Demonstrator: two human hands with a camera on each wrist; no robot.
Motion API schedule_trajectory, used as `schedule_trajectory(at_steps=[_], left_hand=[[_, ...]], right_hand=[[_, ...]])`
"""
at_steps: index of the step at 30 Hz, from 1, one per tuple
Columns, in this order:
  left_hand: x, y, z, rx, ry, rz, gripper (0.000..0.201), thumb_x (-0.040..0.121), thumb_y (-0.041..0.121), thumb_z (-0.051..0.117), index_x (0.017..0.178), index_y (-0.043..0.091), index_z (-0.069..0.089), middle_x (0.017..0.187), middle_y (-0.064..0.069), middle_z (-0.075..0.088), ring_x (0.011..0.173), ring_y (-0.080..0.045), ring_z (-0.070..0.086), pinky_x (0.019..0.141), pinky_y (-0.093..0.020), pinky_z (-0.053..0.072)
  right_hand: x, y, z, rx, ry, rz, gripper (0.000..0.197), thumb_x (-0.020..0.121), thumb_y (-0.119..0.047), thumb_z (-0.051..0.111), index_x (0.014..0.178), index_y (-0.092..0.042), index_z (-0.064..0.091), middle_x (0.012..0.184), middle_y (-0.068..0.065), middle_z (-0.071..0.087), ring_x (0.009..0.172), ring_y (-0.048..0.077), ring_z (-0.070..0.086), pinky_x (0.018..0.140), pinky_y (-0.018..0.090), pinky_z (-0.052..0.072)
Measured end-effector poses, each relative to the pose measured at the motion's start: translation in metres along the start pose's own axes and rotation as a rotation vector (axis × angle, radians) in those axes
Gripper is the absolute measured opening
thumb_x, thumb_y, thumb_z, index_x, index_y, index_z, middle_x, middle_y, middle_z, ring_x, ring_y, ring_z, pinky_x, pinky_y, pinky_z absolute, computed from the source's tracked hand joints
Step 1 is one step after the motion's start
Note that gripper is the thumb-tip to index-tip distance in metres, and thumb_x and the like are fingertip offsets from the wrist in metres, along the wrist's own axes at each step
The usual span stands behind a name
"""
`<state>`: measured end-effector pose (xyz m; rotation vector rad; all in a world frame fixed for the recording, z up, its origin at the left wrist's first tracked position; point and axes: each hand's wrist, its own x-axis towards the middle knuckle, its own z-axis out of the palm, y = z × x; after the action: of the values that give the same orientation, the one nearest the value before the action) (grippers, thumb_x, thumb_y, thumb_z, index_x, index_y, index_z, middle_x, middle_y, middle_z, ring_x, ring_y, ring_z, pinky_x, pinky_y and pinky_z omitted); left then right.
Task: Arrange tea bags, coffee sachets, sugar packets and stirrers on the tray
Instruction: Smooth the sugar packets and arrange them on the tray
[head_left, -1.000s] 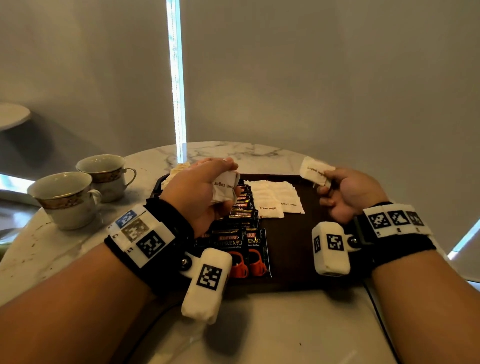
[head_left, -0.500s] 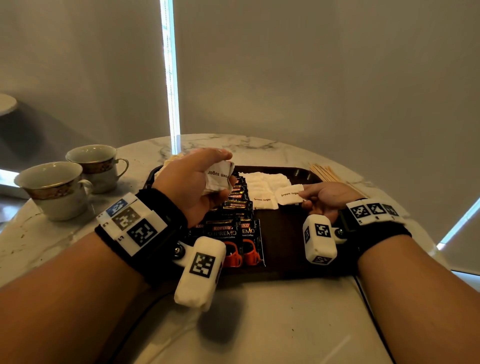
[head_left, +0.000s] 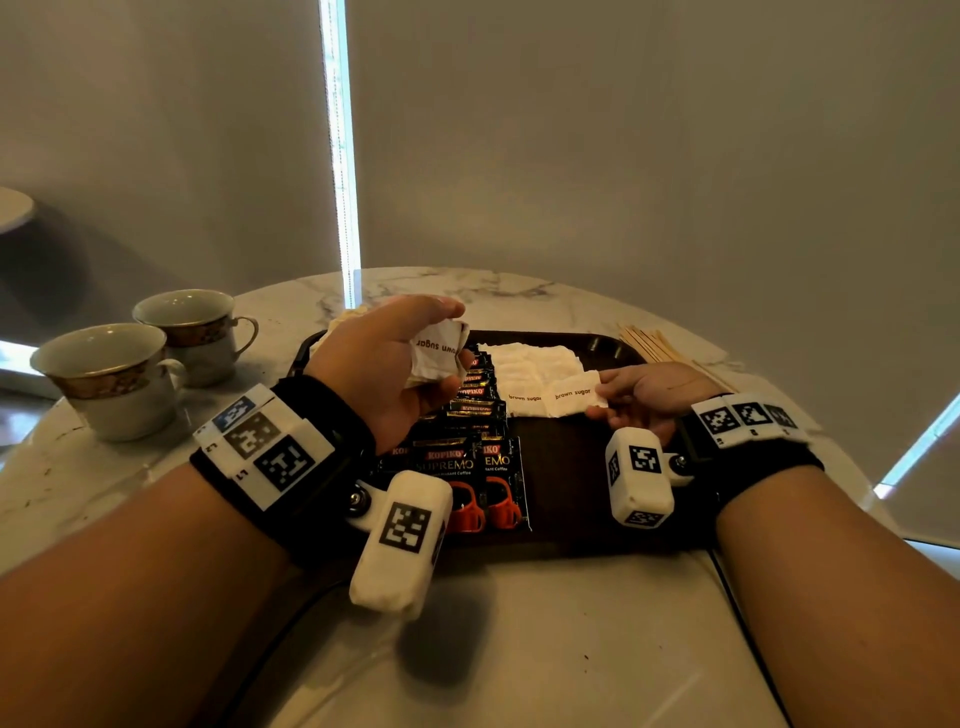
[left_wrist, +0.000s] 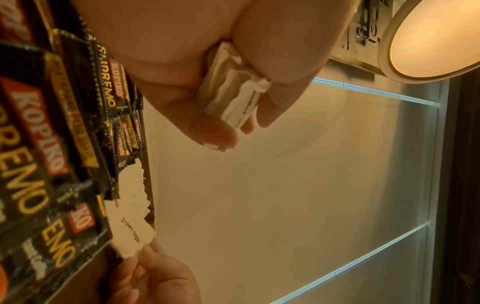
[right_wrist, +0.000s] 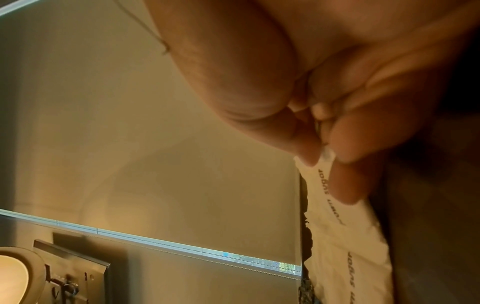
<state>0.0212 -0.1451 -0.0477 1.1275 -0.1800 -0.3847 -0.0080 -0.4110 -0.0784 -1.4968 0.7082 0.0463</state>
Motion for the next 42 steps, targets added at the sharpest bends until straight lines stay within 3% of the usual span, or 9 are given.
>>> schedule_trajectory(at_steps=[6, 14, 18, 25, 27, 30, 34, 37, 42], left_hand=[[-0.002, 0.001, 0.001, -0.02, -0.007, -0.012, 0.026, 0.09, 0.02, 0.069, 0.112, 0.006, 0.067, 0.101, -0.014, 0.06, 0.074, -0.023, 0.063, 0.048, -0.023, 0.05], [-0.001, 0.002, -0.003, -0.071, -0.065, -0.034, 0.021, 0.09, 0.012, 0.054, 0.104, 0.007, 0.068, 0.11, -0.017, 0.057, 0.083, -0.027, 0.062, 0.053, -0.027, 0.053], [0.0, 0.003, -0.003, -0.099, -0.077, -0.039, 0.03, 0.088, 0.004, 0.042, 0.102, 0.006, 0.068, 0.117, -0.02, 0.055, 0.089, -0.03, 0.063, 0.058, -0.03, 0.055], [-0.003, 0.002, 0.0, -0.118, -0.125, -0.063, 0.037, 0.092, -0.002, 0.036, 0.114, 0.007, 0.065, 0.12, -0.025, 0.056, 0.1, -0.038, 0.07, 0.081, -0.04, 0.06], [-0.004, 0.002, 0.0, -0.105, -0.172, -0.07, 0.038, 0.095, -0.003, 0.038, 0.12, 0.01, 0.063, 0.122, -0.024, 0.058, 0.097, -0.035, 0.072, 0.079, -0.043, 0.061], [-0.005, 0.002, 0.001, -0.09, -0.222, -0.061, 0.042, 0.096, -0.002, 0.044, 0.134, 0.009, 0.057, 0.119, -0.022, 0.063, 0.076, -0.025, 0.073, 0.071, -0.042, 0.062], [-0.005, 0.001, 0.005, -0.083, -0.188, -0.024, 0.027, 0.095, -0.002, 0.053, 0.119, 0.008, 0.062, 0.099, -0.017, 0.069, 0.065, -0.019, 0.071, 0.059, -0.031, 0.061], [-0.005, 0.0, 0.005, -0.069, -0.175, -0.021, 0.018, 0.095, -0.001, 0.055, 0.106, 0.012, 0.061, 0.089, -0.012, 0.072, 0.065, -0.02, 0.071, 0.055, -0.029, 0.06], [-0.005, -0.003, 0.005, 0.004, -0.193, -0.027, 0.023, 0.095, -0.001, 0.057, 0.115, 0.009, 0.057, 0.097, -0.016, 0.07, 0.068, -0.021, 0.072, 0.06, -0.032, 0.06]], right_hand=[[-0.005, 0.0, 0.001, 0.007, 0.045, -0.001, 0.021, 0.099, -0.007, 0.054, 0.119, -0.001, 0.059, 0.099, 0.019, 0.071, 0.055, 0.018, 0.07, 0.042, 0.023, 0.053], [-0.013, -0.002, 0.001, -0.001, 0.051, -0.015, 0.017, 0.096, -0.017, 0.059, 0.109, -0.007, 0.061, 0.076, 0.013, 0.074, 0.058, 0.021, 0.069, 0.042, 0.022, 0.048], [-0.013, -0.002, 0.002, -0.021, 0.095, -0.015, 0.018, 0.093, -0.021, 0.063, 0.108, -0.009, 0.063, 0.094, 0.01, 0.06, 0.069, 0.021, 0.064, 0.046, 0.024, 0.046], [-0.019, -0.006, 0.004, 0.19, 0.071, -0.193, 0.019, 0.093, -0.02, 0.063, 0.108, -0.01, 0.061, 0.078, 0.005, 0.054, 0.059, 0.015, 0.052, 0.041, 0.021, 0.036], [-0.03, -0.011, 0.011, 0.281, -0.044, -0.265, 0.019, 0.089, -0.021, 0.065, 0.104, -0.011, 0.061, 0.073, 0.003, 0.054, 0.056, 0.014, 0.05, 0.041, 0.02, 0.034], [-0.049, -0.012, 0.03, 0.263, -0.214, -0.344, 0.026, 0.077, -0.03, 0.067, 0.097, -0.013, 0.066, 0.07, 0.0, 0.058, 0.057, 0.013, 0.053, 0.044, 0.021, 0.035], [-0.058, -0.005, 0.053, 0.152, -0.331, -0.441, 0.03, 0.076, -0.028, 0.076, 0.098, -0.011, 0.065, 0.076, 0.001, 0.063, 0.06, 0.014, 0.058, 0.049, 0.024, 0.038], [-0.062, -0.002, 0.062, 0.153, -0.355, -0.474, 0.022, 0.075, -0.025, 0.077, 0.09, -0.013, 0.066, 0.076, 0.002, 0.066, 0.061, 0.016, 0.059, 0.054, 0.027, 0.038], [-0.064, -0.002, 0.068, 0.179, -0.261, -0.532, 0.008, 0.085, -0.013, 0.067, 0.091, -0.009, 0.064, 0.069, 0.002, 0.066, 0.057, 0.015, 0.056, 0.046, 0.024, 0.038]])
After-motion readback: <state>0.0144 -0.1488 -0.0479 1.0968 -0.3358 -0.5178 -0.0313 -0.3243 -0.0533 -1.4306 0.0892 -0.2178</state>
